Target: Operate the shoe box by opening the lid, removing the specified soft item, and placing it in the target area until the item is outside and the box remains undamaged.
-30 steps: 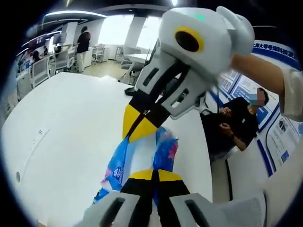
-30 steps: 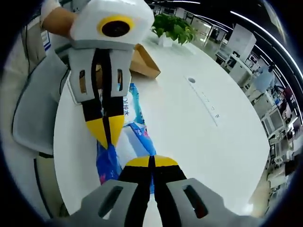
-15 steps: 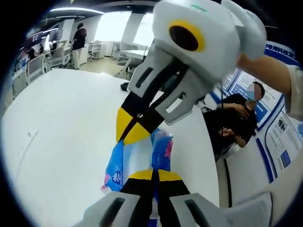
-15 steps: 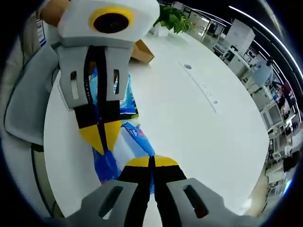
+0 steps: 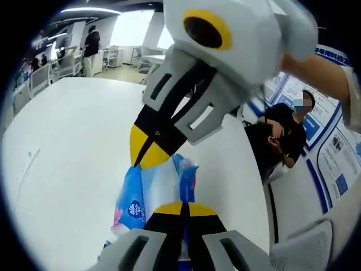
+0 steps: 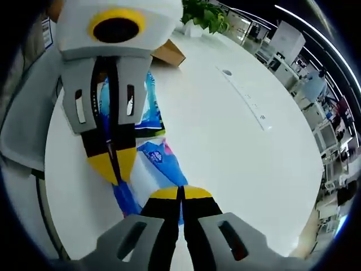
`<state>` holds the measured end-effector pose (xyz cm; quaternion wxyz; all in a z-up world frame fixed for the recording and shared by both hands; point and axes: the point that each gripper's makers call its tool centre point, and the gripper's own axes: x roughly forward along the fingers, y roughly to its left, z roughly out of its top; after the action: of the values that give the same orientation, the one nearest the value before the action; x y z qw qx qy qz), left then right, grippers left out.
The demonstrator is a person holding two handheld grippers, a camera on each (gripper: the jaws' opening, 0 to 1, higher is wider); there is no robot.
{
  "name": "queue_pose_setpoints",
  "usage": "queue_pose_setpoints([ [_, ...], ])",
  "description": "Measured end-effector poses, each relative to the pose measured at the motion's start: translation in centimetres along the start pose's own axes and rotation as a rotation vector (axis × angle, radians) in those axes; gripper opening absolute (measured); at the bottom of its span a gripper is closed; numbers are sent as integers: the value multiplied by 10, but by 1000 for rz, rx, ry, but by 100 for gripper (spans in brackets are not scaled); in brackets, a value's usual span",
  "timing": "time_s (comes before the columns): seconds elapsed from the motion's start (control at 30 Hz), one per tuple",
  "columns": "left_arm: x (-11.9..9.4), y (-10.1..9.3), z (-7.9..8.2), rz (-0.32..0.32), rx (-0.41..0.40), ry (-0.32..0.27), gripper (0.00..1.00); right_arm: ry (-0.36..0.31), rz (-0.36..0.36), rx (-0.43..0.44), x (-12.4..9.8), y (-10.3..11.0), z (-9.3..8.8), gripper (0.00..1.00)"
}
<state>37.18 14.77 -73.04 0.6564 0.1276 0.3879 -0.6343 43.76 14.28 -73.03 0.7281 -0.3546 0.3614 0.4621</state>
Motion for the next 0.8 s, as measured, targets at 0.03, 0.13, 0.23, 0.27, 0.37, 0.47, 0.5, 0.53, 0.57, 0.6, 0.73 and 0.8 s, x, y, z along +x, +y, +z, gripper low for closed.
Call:
queue_pose_setpoints([
  [0.03, 0, 0, 0, 0, 0, 0, 0, 1, 0, 0, 0, 0, 0, 0],
  [0.13, 1, -3, -1, -2, 14, 8, 0, 4, 1, 3, 0, 2, -2, 0],
  [0.23, 3, -6, -2, -5, 24, 15, 0, 5, -2, 7, -1, 2, -4, 0],
  [0.27, 3, -6, -3, -6, 27, 16, 0, 6, 0, 11, -1, 3, -5, 0],
  [0.37, 3, -8, -4, -8, 30, 22, 0, 9, -1, 13, -3, 5, -6, 0],
  [0.47, 2, -9, -5, -8, 31, 26, 0, 12, -4, 12, -4, 5, -7, 0],
  [0.5, 2, -10, -5, -8, 33, 26, 0, 14, -6, 12, -5, 5, -7, 0],
  [0.53, 2, -11, -5, -8, 37, 27, 0, 15, -7, 11, -5, 6, -8, 0],
  [0.57, 2, -11, -4, -7, 38, 29, 0, 16, -8, 7, -6, 7, -7, 0],
  [0.6, 3, -12, -4, -9, 36, 30, 0, 17, -9, 4, -6, 7, -7, 0],
  [0.73, 4, -15, -5, -12, 46, 36, 0, 24, -10, -1, -7, 9, -9, 0],
  [0.8, 4, -15, -6, -13, 46, 39, 0, 28, -10, 3, -7, 10, -10, 0],
])
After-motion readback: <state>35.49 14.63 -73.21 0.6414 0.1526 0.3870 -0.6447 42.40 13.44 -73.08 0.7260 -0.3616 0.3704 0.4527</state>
